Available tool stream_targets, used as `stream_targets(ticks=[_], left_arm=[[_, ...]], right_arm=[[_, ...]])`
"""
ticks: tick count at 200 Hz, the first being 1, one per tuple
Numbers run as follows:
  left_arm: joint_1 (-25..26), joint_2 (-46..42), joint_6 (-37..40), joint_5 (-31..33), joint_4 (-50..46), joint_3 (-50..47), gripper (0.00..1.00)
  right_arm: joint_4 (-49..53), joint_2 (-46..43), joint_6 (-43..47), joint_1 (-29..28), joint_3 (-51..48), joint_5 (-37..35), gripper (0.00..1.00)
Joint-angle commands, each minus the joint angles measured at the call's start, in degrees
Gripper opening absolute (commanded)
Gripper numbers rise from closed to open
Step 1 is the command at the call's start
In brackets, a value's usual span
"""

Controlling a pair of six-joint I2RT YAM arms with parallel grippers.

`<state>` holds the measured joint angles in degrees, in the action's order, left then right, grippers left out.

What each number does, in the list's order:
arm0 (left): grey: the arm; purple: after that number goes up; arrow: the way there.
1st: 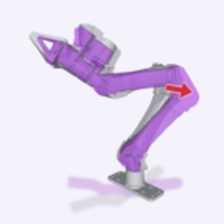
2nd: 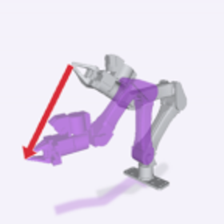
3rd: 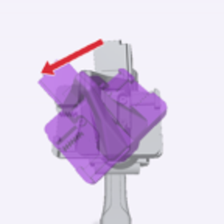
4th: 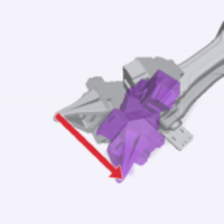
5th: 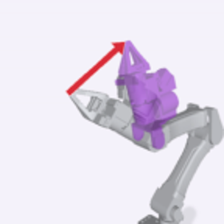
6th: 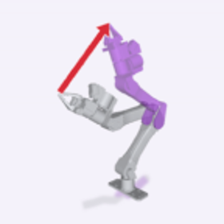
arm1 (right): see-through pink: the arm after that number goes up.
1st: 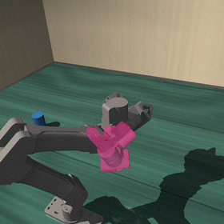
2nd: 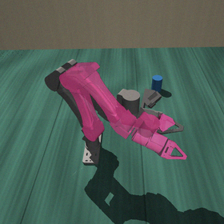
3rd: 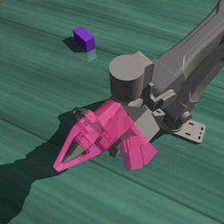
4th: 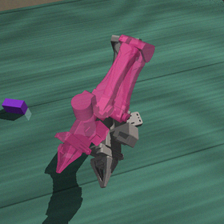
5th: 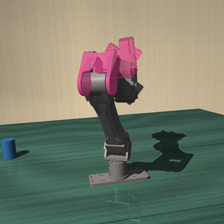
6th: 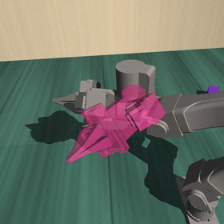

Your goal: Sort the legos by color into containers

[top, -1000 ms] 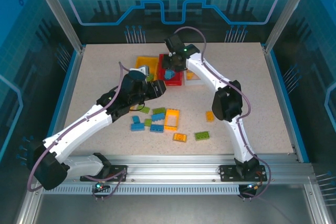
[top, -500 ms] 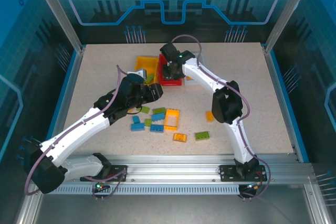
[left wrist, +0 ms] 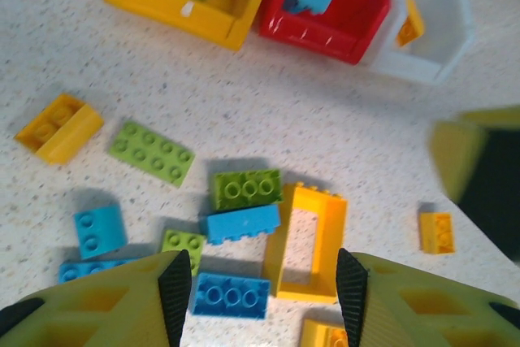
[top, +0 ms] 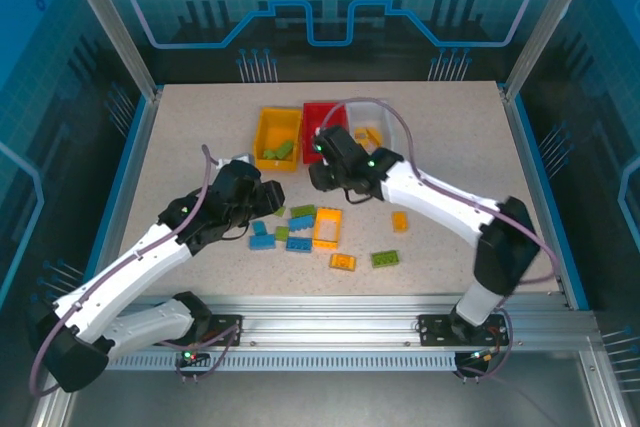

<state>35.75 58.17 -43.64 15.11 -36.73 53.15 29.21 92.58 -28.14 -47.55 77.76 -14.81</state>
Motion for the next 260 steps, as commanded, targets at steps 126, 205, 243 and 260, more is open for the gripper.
stream_targets(ticks=[126,205,243,260], left_arm=[[23.5,36.0,38.2,-18.7,12.9,17.1,0.63],[26.1,51.1,60.2,-21.5,13.1,25.3,0.72],[27.2,56.1,61.7,-21.2,11.9,28.0,0.72],[27.1,57.8,61.8,-21.3,11.9,28.6,0.72]], right_arm=[[24.3,-63.3,-13.9,-7.2,-20.7,-22.0,0.73],[22.7,-62.3,-9.6,-7.1,-14.7,-19.7,0.82],[21.0,-61.2,-9.9,-7.1,-15.8,-19.1,0.82],[20.7,-61.1,-10.2,-7.1,-16.1,-19.0,0.82]])
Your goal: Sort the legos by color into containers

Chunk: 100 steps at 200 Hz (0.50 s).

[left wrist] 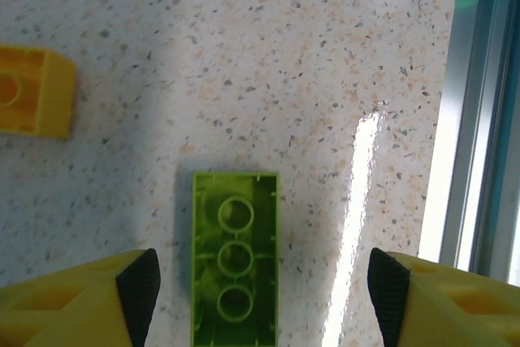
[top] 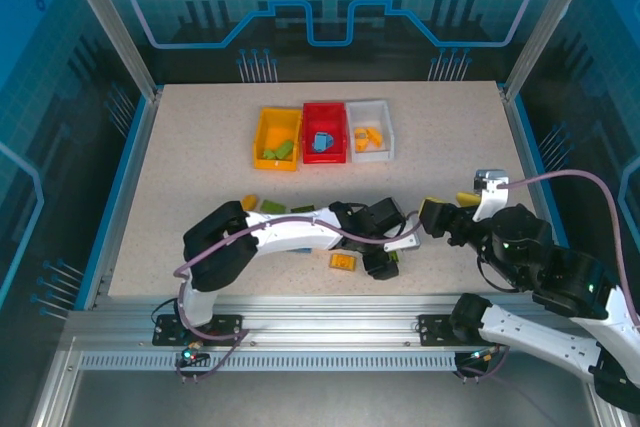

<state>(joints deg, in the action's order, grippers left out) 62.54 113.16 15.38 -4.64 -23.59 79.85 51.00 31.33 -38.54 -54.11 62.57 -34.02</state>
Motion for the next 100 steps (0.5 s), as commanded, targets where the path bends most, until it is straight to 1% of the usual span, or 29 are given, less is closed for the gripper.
stream_targets(ticks=[1,30,47,73,100], left_arm=[[0.3,2.8,2.7,-1.5,-1.2,1.9,0.72],[0.3,5.9,2.4,1.1,-1.5,3.6,0.69],[0.3,7.2,1.8,2.3,-1.1,4.5,0.63],[0.3,8.5,0.9,2.1,-1.0,5.4,0.43],[0.4,7.8,0.0,2.4,-0.1,4.5,0.31]], right_arm=[[-1.1,0.1,0.2,-0.6,-0.9,0.2,0.82],[-1.2,0.0,-0.3,-0.5,-1.4,0.3,0.82],[-1.1,0.0,-0.3,-0.5,-1.3,0.5,0.81],[-0.8,0.1,-0.7,-0.5,-1.4,0.4,0.80],[-0.8,0.1,-0.8,-0.5,-1.3,0.3,0.80]])
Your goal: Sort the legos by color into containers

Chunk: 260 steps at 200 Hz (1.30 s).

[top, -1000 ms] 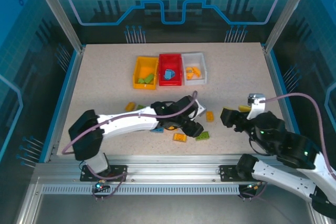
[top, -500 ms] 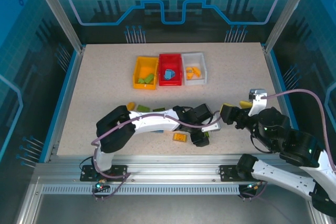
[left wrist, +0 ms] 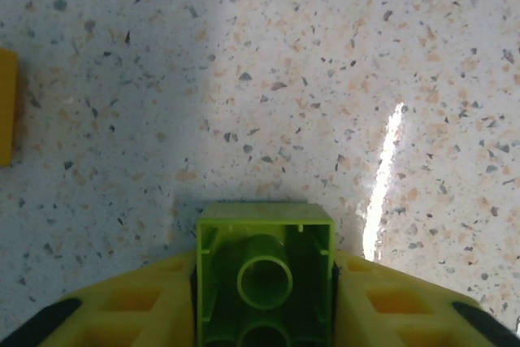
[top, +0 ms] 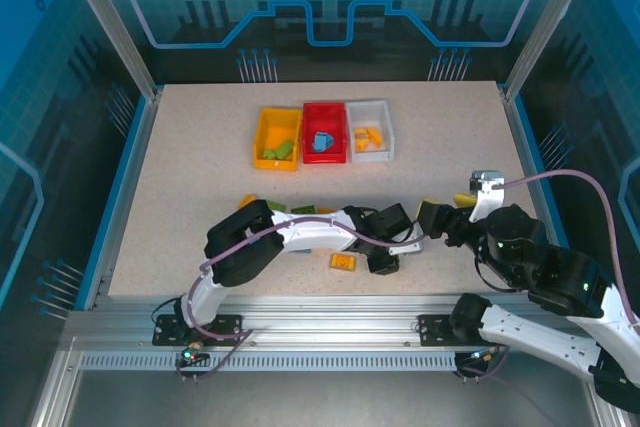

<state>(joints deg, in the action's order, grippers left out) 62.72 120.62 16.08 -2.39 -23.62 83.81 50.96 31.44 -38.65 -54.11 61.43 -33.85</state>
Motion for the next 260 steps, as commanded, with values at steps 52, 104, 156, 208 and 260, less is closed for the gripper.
stream_targets(ticks=[52,104,156,208,260], left_arm=[[-1.5,-6.3,-5.8,1.8,2.9,-3.0,0.23],[-14.9,-23.2,-16.9,1.6,4.9,-10.6,0.24],[-35.6,-26.6,-22.3,-0.5,1.5,-8.2,0.25],[-46.6,-14.0,-26.8,6.3,-1.6,2.6,0.24],[-49.7,-2.6,-27.5,9.5,-4.1,12.9,0.25]], right_arm=[[-0.9,1.9,0.5,-0.1,0.9,0.9,0.80],[-6.5,9.9,7.1,3.4,1.8,15.0,0.79],[-22.9,31.6,12.1,4.5,5.4,29.7,0.79],[-39.1,50.7,11.7,4.4,13.0,27.9,0.78],[-45.7,59.0,8.5,4.8,15.0,24.7,0.78]])
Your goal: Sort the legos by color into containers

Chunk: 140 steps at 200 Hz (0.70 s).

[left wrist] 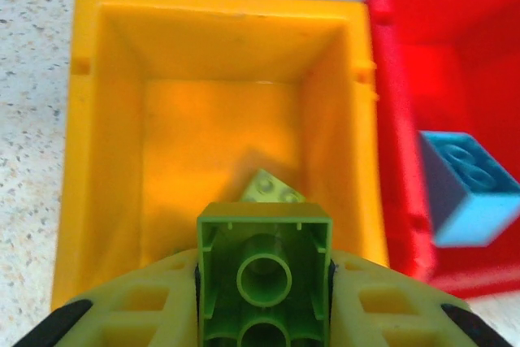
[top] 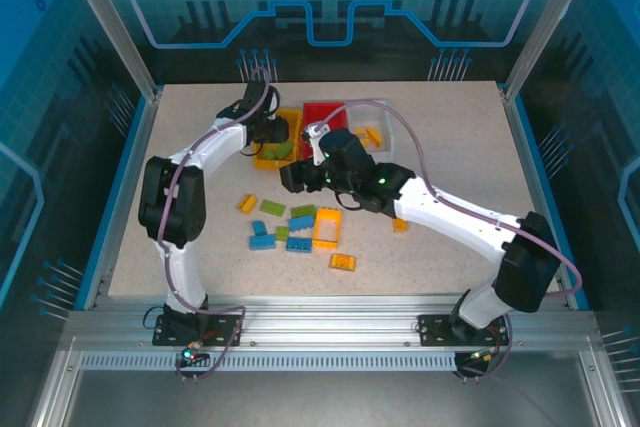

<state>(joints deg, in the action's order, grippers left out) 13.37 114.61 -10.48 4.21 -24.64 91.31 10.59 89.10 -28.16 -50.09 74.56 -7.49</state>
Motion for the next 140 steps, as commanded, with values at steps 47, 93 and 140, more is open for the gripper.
stream_targets(ticks=[47,93,140], left_arm=[[-0.5,9.6,-0.9,4.6,-3.6,9.8,0.31],[-0.5,11.5,-0.5,4.1,-4.2,11.6,0.43],[0.2,7.5,-0.6,3.2,-4.7,11.4,0.53]], right_arm=[[-4.8,-0.7,-3.8,2.0,-1.1,-1.3,0.77],[-3.5,-3.0,-4.6,2.4,-3.3,-1.4,0.78],[0.2,-5.7,-5.3,3.2,-4.9,-3.5,0.79]])
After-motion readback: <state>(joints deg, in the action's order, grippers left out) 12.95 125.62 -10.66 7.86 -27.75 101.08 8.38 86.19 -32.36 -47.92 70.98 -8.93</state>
